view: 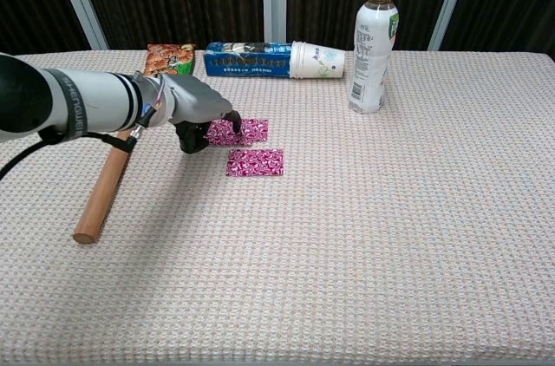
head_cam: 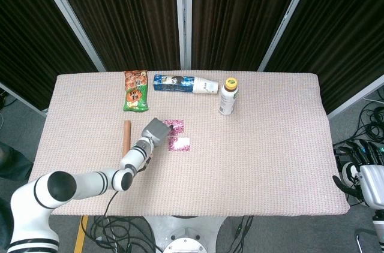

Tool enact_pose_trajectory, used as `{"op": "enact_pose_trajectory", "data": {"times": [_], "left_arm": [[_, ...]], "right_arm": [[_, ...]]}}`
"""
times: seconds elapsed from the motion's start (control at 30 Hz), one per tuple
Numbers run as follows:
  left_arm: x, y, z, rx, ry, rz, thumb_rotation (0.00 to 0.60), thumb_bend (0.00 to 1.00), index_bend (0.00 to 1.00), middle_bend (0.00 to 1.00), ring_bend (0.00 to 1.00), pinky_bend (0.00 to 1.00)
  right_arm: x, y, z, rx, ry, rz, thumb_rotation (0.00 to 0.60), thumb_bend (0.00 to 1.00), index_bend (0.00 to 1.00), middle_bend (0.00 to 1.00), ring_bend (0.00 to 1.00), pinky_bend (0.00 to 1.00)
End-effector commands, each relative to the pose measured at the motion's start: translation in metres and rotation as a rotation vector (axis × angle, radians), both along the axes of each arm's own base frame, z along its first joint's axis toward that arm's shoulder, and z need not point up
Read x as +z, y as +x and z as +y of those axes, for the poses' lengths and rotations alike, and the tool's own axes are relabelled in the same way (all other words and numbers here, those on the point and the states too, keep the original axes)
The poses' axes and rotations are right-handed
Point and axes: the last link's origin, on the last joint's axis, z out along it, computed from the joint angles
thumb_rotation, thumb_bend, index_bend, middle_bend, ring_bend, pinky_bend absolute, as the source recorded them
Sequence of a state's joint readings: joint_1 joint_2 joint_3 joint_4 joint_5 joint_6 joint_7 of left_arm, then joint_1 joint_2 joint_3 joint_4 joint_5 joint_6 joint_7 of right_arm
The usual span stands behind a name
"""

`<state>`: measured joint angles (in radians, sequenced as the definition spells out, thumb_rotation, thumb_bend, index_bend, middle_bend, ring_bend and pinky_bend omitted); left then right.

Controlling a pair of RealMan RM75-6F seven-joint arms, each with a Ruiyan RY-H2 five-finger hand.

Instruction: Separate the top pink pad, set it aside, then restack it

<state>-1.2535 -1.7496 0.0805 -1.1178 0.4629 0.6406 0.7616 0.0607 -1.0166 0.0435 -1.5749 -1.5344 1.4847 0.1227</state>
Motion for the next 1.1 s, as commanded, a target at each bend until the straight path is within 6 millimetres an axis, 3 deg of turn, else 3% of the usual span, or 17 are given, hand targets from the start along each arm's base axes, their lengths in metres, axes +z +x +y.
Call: {"op": "enact_pose_trajectory", "data": {"times": [0.03,0.23,0.4,0.77,1.1], "left_arm": [[0.009,-0.010,-0.001,0.015,0.002,0.018,0.600,0.61,0.22,0.91,0.89,0.99],[0.021,-0.025,-0.005,0.049,-0.014,0.050,0.600,0.61,0.22,0.91,0.89,0.99],[0.024,-0.015,-0.008,0.034,0.011,-0.009,0.600,0.61,0.22,0.90,0.89,0.99],[-0.005,0.009,-0.008,0.012,-0.013,-0.068,0.600,0.61,0.22,0.90,0.89,0.99],[-0.008,0.001,-0.004,0.030,-0.001,-0.029,0.600,0.61,0.22,0.90,0.89,0.99]], "right_arm": [[0.000,0.001,0.000,0.005,0.000,-0.001,0.526,0.17,0.21,0.13,0.00,0.00],[0.000,0.005,0.001,0.018,-0.001,-0.002,0.530,0.17,0.21,0.13,0.00,0.00],[-0.003,0.006,0.002,0.020,0.007,-0.003,0.527,0.17,0.21,0.13,0.00,0.00],[0.001,0.002,0.004,0.003,-0.005,0.002,0.526,0.17,0.21,0.13,0.00,0.00],[0.001,0.000,0.004,-0.001,-0.004,0.000,0.522,0.17,0.21,0.13,0.00,0.00]]}}
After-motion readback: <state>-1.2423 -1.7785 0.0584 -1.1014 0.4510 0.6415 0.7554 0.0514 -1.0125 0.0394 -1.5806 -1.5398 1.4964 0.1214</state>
